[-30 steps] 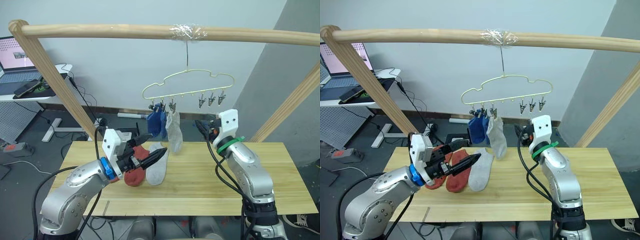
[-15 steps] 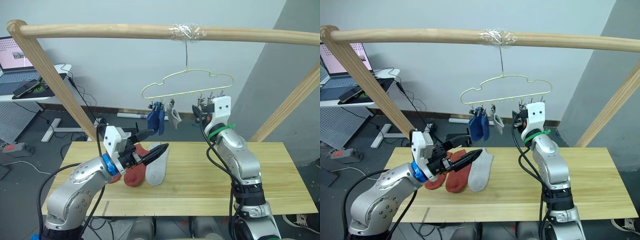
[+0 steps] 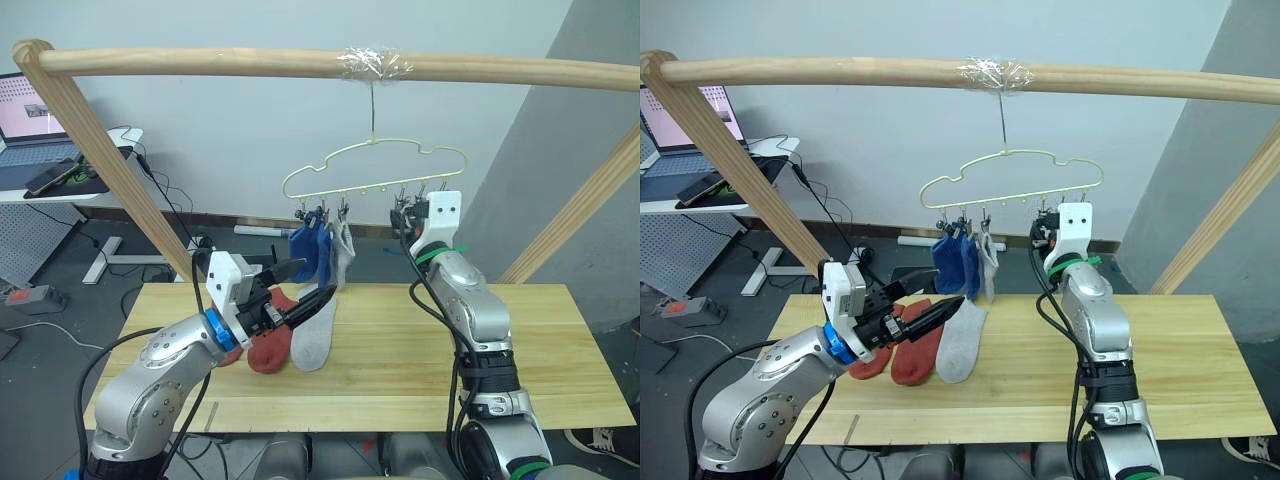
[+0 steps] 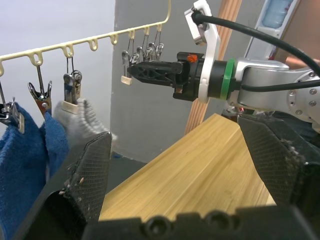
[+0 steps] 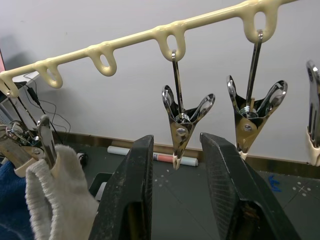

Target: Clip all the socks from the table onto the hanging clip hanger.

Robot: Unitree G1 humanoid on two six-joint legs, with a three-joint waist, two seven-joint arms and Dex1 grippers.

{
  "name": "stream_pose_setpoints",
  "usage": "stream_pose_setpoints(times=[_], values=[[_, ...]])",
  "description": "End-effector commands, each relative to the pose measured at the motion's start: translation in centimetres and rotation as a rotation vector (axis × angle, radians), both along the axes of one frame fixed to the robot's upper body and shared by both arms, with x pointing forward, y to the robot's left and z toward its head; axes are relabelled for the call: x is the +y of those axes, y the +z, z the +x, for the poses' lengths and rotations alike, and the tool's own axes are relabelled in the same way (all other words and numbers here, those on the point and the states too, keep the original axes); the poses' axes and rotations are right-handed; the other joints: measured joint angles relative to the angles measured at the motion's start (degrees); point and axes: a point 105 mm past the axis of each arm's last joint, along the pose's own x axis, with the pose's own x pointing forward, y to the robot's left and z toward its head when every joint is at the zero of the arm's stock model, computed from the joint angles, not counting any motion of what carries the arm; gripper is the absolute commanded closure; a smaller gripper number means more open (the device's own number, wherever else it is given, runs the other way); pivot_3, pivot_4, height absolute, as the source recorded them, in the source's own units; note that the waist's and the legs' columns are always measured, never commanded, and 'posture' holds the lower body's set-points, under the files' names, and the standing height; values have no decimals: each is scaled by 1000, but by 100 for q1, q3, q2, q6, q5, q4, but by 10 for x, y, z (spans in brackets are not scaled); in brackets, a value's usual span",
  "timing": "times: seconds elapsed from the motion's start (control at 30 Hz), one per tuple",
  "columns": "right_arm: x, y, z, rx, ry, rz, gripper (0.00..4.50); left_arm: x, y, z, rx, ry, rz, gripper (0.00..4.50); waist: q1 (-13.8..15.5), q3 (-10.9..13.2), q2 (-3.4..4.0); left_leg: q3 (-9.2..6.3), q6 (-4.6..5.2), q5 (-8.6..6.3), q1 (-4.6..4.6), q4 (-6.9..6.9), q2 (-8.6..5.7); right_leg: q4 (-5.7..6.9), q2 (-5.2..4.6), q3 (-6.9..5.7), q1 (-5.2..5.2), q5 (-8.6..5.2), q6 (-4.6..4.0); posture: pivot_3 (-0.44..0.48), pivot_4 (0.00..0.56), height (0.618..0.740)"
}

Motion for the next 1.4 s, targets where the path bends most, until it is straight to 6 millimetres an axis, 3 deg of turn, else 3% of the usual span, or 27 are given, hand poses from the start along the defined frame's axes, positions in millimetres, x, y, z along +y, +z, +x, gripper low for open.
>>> stream_pose_setpoints(times=[0.03,0.67,1.4], values=[[3,22,3,-80,-1,25,2967,1,11,-2,-40,-4,-8,0,0,0,0,0,0,0,0,0,0,0,0,-1,0,0,0,16,94,740],[11,35,12,-129,-5,52,2967,-3,13,-4,-43,-14,-18,0,0,-1,2,0,0,0,0,0,2,1,4,1,-1,3,-2,24,92,740],[13,36,20,-140,-3,29,2967,-6,17,-4,-46,-34,-44,0,0,-1,2,0,0,0,0,0,3,2,5,2,-2,3,-3,24,96,740]])
